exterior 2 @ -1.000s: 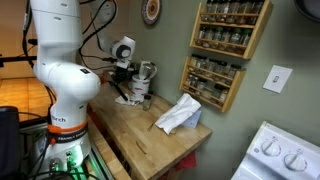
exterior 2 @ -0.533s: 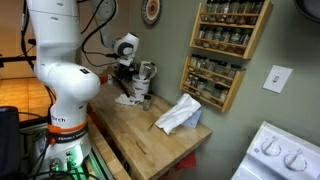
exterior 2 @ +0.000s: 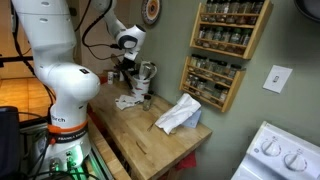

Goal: Pick up the wooden cooking spoon and put it on the black spatula and then pick up both the wooden spoon and the black spatula from the countertop and put them in the white and red utensil holding bucket

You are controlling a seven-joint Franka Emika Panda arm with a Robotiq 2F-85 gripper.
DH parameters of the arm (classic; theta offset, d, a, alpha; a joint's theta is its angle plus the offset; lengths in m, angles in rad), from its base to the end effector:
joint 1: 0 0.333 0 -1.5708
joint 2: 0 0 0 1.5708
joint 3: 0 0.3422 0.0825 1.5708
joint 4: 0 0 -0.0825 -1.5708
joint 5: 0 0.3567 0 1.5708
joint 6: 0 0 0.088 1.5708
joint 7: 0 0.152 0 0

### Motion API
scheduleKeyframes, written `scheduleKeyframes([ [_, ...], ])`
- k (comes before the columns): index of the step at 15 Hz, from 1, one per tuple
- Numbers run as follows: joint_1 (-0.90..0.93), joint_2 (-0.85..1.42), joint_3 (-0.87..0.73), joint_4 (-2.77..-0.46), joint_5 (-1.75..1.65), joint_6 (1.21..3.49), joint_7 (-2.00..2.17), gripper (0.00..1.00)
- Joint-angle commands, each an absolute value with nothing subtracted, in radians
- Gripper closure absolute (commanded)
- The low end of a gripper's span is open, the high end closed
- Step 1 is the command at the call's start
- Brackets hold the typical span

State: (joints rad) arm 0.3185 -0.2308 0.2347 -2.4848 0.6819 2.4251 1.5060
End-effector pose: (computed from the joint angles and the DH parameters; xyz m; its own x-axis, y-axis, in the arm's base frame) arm 0.3704 0.2540 0.3909 0.1389 -0.8874 -0.4396 -0.9899 -0.1113 -0.0880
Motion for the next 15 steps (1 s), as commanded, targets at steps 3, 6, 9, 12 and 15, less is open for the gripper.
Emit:
scheduleKeyframes([
  [3, 0.299, -0.307, 0.208, -2.507, 0.877, 2.345, 1.385, 0.97],
  [6, 0.289, -0.328, 0.203, -2.512, 0.982, 2.333, 1.328, 0.97],
  [9, 0.282, -0.343, 0.206, -2.514, 1.09, 2.34, 1.255, 0.97],
  [12, 0.278, -0.351, 0.204, -2.515, 1.223, 2.335, 1.162, 0.97],
  [15, 0.265, -0.359, 0.206, -2.519, 1.312, 2.322, 1.101, 0.97],
])
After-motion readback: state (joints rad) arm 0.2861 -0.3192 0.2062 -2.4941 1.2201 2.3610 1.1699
